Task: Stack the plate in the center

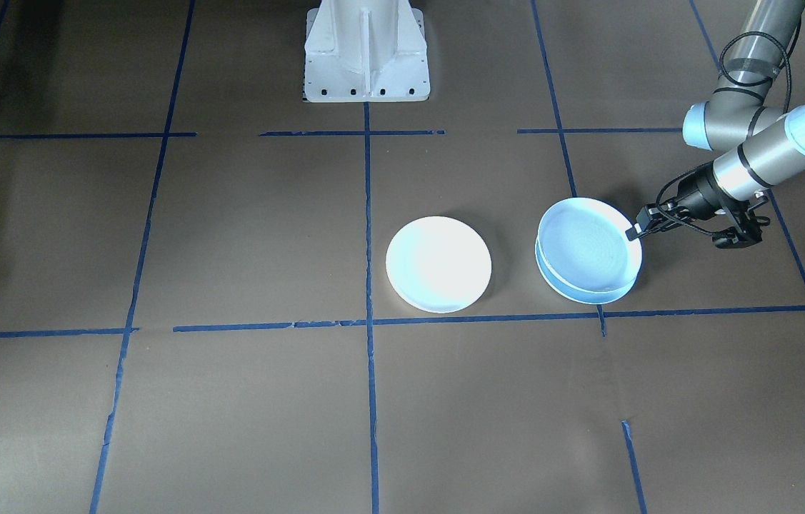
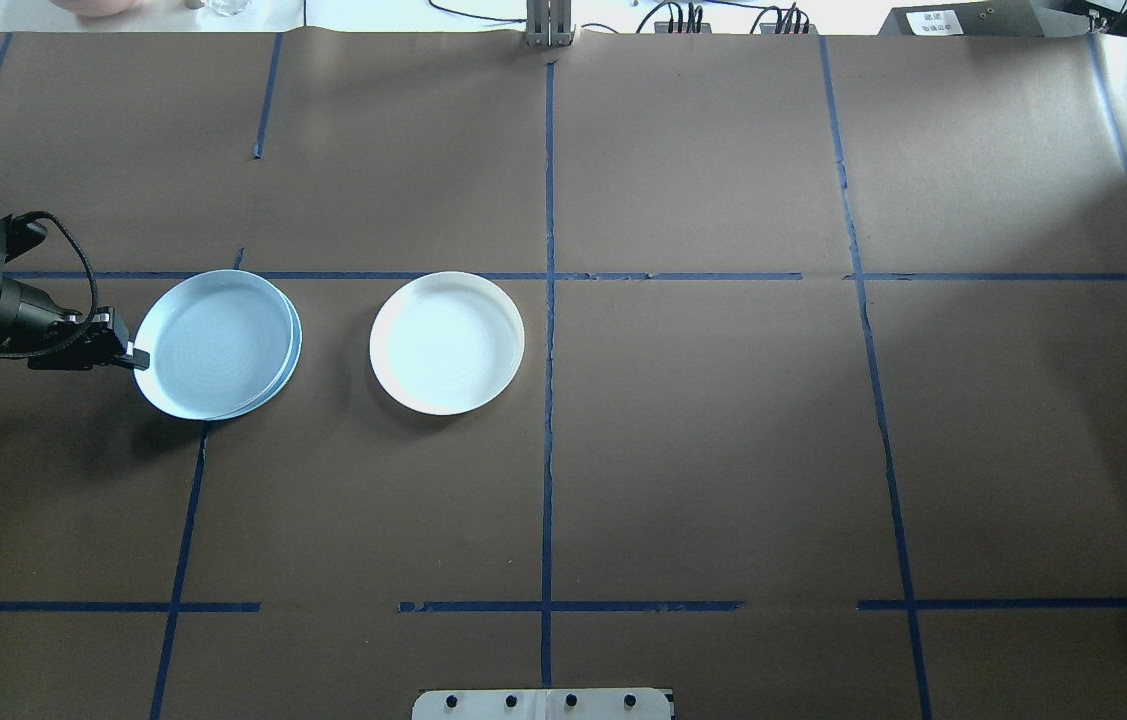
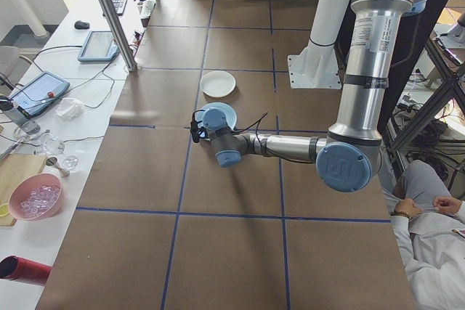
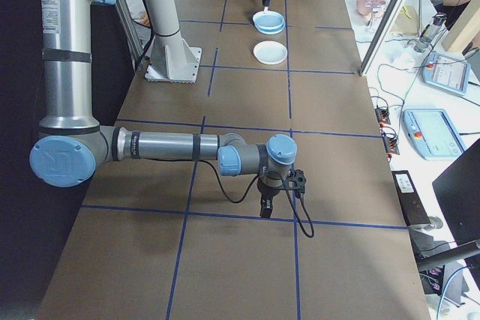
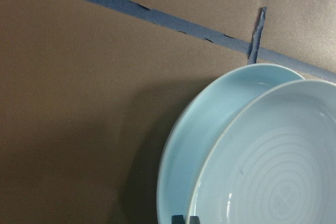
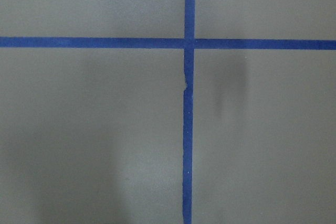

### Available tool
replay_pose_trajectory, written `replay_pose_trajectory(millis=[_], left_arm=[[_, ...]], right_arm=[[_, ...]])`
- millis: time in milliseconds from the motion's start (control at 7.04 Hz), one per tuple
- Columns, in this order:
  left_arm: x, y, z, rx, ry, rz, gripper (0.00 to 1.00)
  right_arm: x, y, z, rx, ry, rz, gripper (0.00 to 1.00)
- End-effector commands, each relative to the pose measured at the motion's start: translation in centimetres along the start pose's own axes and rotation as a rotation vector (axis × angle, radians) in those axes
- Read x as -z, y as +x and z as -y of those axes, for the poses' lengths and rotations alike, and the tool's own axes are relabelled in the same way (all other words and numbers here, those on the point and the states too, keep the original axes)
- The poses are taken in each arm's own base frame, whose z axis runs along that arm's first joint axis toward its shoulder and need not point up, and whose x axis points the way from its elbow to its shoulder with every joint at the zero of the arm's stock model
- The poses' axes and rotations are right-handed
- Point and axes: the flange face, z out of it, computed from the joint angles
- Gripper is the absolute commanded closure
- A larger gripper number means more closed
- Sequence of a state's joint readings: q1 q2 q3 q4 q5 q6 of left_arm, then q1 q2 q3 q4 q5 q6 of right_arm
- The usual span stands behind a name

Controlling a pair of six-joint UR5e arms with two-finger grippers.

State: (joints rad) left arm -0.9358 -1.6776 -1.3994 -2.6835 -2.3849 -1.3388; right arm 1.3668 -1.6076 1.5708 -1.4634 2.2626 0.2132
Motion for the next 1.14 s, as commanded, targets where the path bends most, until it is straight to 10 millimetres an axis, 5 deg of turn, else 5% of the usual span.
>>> replay_pose_trajectory(millis=[0,994], left_arm=[[-0.22,-0.49,0.38,0.009,0.002,0.008,1.0],[-0.61,-0.13,0.89,0.01,0.002,0.009,1.0]], right_arm=[[0.0,0.0,0.0,0.0,0.0,0.0,0.0],[0.0,0.0,0.0,0.0,0.0,0.0,0.0]])
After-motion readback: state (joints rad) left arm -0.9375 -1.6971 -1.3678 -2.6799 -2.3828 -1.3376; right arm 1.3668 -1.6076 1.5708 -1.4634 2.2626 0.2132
